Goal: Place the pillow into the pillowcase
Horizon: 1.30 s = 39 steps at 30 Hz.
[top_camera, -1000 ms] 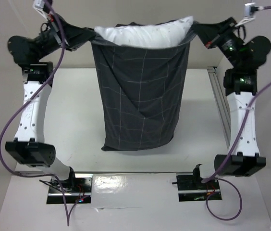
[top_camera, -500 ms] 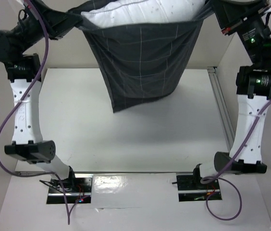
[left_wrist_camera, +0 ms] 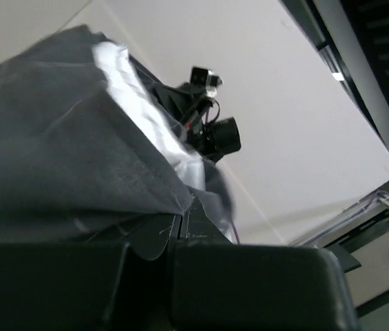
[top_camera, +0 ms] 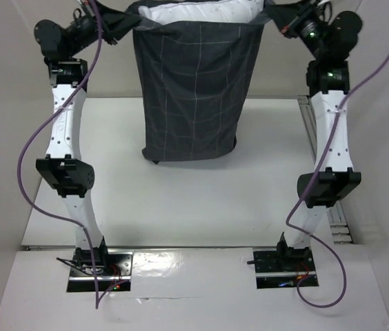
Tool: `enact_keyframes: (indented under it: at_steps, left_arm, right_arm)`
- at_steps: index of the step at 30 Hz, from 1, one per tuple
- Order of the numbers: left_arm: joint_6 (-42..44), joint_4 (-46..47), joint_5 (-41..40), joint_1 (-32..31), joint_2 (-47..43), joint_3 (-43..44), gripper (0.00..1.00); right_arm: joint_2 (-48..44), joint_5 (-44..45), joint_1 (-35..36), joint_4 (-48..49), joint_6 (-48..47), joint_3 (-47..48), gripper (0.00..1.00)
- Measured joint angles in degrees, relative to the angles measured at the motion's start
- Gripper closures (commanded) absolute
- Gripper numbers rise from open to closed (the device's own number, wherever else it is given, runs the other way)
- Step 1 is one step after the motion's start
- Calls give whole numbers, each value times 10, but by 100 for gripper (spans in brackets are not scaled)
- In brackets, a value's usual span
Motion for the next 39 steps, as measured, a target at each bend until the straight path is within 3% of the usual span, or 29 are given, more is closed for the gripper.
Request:
enact_keyframes:
  at_steps: [2, 5, 9, 16, 18, 21, 23, 25, 27, 28, 31, 36, 39]
  left_arm:
    - [-20, 3, -14, 20, 23, 58, 100]
    - [-36, 13, -19, 68, -35, 18, 100]
    - [-14, 6, -18, 74, -119, -23, 100]
    - [-48, 59, -20, 74, -102, 76, 100]
    - [-41, 60, -21, 73, -112, 46, 100]
    - [-21, 56, -24, 60, -167, -90, 100]
    - [-14, 51, -11, 48, -178, -136, 100]
    - [-28, 40, 8, 37, -137, -90, 100]
    - [-54, 17, 13, 38, -31, 102, 100]
    - [-71, 30, -2, 49, -7, 139, 100]
    - [-88, 54, -18, 97, -75, 24, 100]
    - [-20, 29, -10, 90, -250, -155, 100]
    - [8, 50, -8, 75, -306, -216, 100]
  right_arm:
    - [7, 1, -22, 2, 14, 50, 100]
    - [-44, -30, -67, 26, 55, 53, 100]
    - [-100, -52, -61, 63, 68, 47, 100]
    - [-63, -62, -69, 108, 108, 112, 100]
    - [-61, -68, -69, 107, 111, 95, 100]
    - [-84, -70, -48, 101, 86, 17, 100]
    - [-89, -74, -32, 87, 73, -17, 100]
    - [-63, -84, -21, 48, 68, 10, 100]
    - [-3, -87, -30, 19, 76, 128, 100]
    - [10, -84, -45, 25, 93, 161, 100]
    - [-31, -115, -104, 90, 151, 123, 100]
    - [-192, -113, -87, 150, 138, -70, 100]
    - [-240, -88, -50, 165, 96, -161, 100]
